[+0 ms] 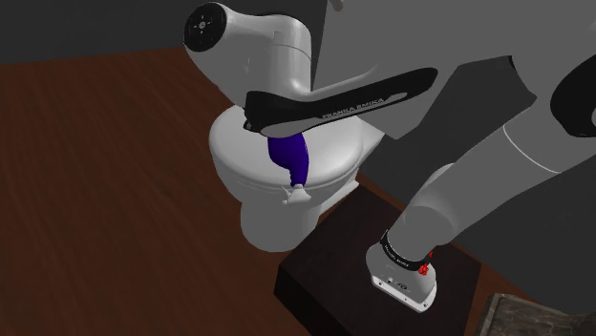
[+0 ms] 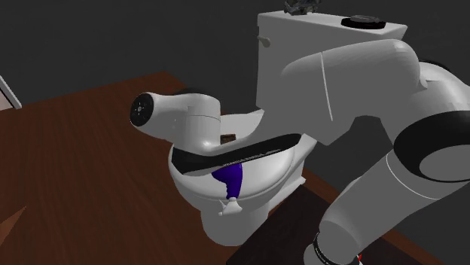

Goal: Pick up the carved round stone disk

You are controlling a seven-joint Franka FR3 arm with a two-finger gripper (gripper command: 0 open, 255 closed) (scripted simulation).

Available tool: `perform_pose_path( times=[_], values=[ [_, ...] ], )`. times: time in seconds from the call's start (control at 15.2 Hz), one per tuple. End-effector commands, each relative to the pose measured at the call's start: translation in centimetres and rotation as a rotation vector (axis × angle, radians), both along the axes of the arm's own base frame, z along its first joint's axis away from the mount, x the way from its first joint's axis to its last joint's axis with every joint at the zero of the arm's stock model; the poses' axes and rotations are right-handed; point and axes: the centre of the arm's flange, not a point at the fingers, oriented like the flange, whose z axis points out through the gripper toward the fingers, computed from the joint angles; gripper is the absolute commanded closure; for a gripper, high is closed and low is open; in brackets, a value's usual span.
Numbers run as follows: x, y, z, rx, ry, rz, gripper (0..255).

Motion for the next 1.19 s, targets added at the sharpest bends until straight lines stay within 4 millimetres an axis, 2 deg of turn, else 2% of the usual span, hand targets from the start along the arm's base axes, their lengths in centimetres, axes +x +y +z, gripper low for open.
perform_pose_path(
  times=[0.0,0.99,1.12],
  values=[
    [0.0,-0.1,0.0,0.000,0.001,-0.001,255],
    [0.0,-0.1,7.9,0.000,0.001,-0.001,255],
    [0.0,-0.1,8.0,0.000,0.001,-0.001,255]
  ],
)
